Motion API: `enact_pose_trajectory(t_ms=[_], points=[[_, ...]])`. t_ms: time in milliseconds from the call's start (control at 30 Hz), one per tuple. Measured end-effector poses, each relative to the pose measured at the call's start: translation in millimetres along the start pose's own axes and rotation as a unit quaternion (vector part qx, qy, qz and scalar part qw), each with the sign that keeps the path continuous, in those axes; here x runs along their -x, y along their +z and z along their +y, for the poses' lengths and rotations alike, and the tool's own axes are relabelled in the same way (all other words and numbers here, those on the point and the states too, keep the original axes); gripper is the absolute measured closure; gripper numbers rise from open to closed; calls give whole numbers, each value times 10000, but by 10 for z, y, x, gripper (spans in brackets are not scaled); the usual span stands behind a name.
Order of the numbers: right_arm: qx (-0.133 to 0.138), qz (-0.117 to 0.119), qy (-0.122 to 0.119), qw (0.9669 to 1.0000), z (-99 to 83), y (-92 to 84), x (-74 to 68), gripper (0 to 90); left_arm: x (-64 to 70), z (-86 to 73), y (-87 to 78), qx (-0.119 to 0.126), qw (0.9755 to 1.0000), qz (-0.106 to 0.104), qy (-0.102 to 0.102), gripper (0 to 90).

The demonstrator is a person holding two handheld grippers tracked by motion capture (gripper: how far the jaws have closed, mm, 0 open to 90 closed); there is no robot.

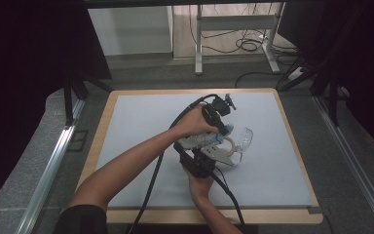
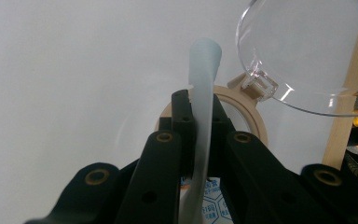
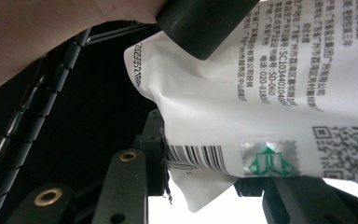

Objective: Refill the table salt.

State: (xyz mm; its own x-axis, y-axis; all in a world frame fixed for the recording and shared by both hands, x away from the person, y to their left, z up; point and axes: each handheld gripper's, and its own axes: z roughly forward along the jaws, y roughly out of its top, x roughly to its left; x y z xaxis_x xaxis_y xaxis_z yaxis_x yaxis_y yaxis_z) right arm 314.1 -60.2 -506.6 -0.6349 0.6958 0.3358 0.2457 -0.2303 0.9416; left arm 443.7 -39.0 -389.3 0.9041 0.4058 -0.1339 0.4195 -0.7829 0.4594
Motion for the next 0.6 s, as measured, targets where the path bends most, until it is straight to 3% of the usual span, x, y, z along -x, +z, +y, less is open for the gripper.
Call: enact_pose_trajectory(t_ms=[600], points=[[165,-43,184,9997,-16,-4,-8,632,19,29,9,-49,10000,2,65,871]])
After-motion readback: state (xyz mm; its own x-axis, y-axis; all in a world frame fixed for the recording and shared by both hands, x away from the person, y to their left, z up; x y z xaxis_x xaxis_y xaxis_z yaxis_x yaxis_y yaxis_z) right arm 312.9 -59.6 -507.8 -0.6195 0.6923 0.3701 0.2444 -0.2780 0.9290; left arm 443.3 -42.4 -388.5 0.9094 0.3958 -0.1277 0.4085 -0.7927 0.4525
